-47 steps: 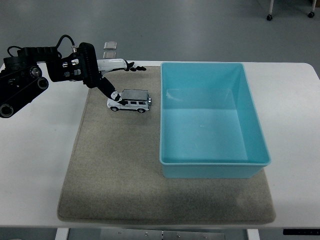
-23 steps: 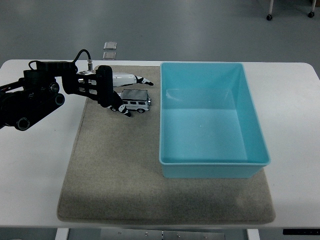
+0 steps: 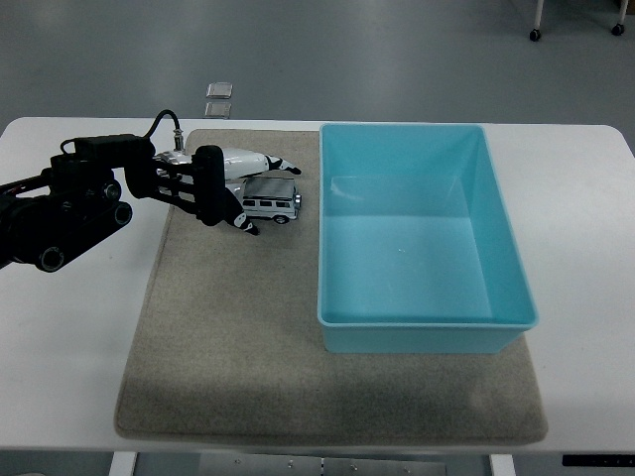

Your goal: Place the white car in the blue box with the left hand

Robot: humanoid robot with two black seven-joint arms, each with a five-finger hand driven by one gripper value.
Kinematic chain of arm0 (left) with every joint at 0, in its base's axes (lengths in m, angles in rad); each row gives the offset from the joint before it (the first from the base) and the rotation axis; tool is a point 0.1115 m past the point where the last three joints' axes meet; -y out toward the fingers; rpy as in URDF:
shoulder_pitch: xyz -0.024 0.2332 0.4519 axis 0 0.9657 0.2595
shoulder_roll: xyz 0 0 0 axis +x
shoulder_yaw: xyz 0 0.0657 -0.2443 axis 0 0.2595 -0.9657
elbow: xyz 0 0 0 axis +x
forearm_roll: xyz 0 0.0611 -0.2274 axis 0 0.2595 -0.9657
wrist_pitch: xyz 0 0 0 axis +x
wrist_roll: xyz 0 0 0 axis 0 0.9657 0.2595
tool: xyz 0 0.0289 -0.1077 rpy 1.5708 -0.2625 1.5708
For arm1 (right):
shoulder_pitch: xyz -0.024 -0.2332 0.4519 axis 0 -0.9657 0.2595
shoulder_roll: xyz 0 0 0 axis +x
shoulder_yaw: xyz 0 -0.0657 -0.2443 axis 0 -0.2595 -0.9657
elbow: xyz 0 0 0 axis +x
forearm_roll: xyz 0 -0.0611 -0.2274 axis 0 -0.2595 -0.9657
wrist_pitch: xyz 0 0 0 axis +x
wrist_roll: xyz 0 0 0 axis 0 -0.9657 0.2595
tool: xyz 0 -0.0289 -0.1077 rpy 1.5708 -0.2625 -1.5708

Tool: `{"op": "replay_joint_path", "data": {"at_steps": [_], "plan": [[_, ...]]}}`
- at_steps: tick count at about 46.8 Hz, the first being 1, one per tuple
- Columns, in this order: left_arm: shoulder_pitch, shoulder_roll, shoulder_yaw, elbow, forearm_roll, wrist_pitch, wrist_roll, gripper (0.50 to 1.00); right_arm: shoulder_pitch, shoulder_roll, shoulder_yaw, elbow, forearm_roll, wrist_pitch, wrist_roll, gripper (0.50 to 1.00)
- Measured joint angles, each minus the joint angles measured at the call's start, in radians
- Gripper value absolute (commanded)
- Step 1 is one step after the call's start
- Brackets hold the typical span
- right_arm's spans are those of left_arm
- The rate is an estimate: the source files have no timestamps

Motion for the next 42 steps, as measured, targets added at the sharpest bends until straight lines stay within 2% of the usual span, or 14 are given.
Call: {"op": "replay_joint_path", "data": {"at_steps": [10,12,21,24,26,28,31,42], "plan": [[0.001,0.001,0.002,-0.001,0.009,0.004,0.0,0.78,0.0,0.0,0.0,0.0,0.0,0.0,0.0,0.936],[0.001,0.001,0.002,-0.001,0.017,0.004,0.0,0.776,0.0,0.0,0.0,0.0,0.0,0.0,0.0,0.936],[-0.002,0.001,0.002,-0.001,0.041,0.004,0.0,0.696,0.0,0.0,0.0,0.0,0.0,0.0,0.0,0.936],[-0.002,0.0,0.002,-0.001,0.043,0.004,0.0,0.651,0.0,0.0,0.0,0.0,0.0,0.0,0.0,0.936],[-0.002,0.0,0.002,-0.001,0.043,0.004,0.0,0.598,0.0,0.0,0.0,0.0,0.0,0.0,0.0,0.936],[-0.002,0.0,0.002,-0.001,0.044,0.004,0.0,0.583,0.0,0.0,0.0,0.0,0.0,0.0,0.0,0.936],[-0.003,0.0,0.002,-0.001,0.045,0.004,0.0,0.504,0.0,0.0,0.0,0.0,0.0,0.0,0.0,0.936],[-0.007,0.012,0.002,-0.001,0.044,0.004,0.0,0.5,0.0,0.0,0.0,0.0,0.0,0.0,0.0,0.936]]}}
